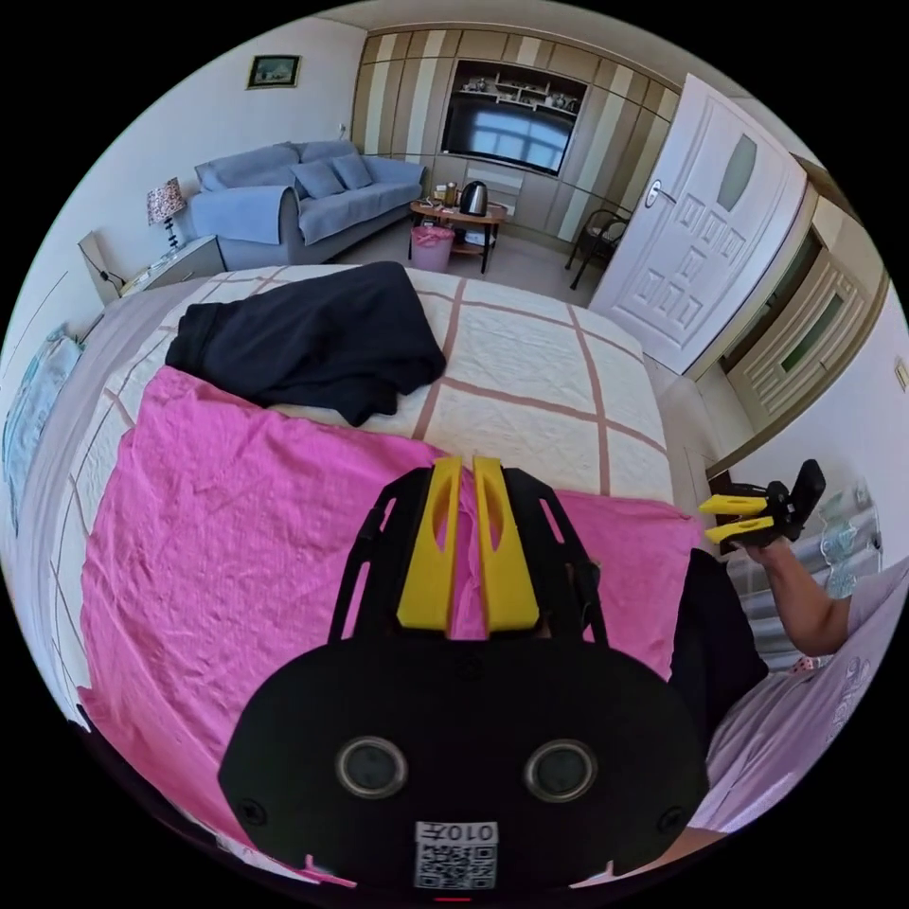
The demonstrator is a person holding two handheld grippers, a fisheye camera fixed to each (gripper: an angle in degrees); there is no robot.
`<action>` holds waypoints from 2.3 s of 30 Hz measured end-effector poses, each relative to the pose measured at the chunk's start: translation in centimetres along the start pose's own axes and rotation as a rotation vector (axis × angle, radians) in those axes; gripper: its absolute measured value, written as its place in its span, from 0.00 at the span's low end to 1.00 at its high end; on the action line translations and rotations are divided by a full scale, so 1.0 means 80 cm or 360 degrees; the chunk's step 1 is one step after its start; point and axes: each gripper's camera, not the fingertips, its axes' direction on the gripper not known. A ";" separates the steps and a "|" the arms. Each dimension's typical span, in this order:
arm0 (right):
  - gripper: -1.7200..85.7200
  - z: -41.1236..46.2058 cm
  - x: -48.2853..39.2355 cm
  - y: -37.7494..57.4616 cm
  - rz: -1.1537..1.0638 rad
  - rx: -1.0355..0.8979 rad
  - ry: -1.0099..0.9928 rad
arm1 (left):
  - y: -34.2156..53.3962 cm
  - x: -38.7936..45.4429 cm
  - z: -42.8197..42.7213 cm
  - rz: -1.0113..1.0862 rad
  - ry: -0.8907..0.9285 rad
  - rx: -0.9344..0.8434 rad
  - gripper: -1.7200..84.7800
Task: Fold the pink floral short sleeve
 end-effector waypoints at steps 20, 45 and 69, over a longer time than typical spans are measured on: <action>0.13 0.091 0.082 -0.054 0.0214 -0.0503 -0.0265 | 0.422 0.148 -0.200 -0.0273 -0.0120 0.0191 0.04; 0.07 0.183 0.191 -0.200 0.0290 -0.1007 -0.0796 | 0.660 0.111 -0.138 -0.0781 0.0339 -0.0069 0.05; 0.12 0.128 0.161 -0.466 -0.0221 -0.0518 -0.0523 | 0.709 -0.035 -0.303 -0.1155 0.0174 0.0221 0.06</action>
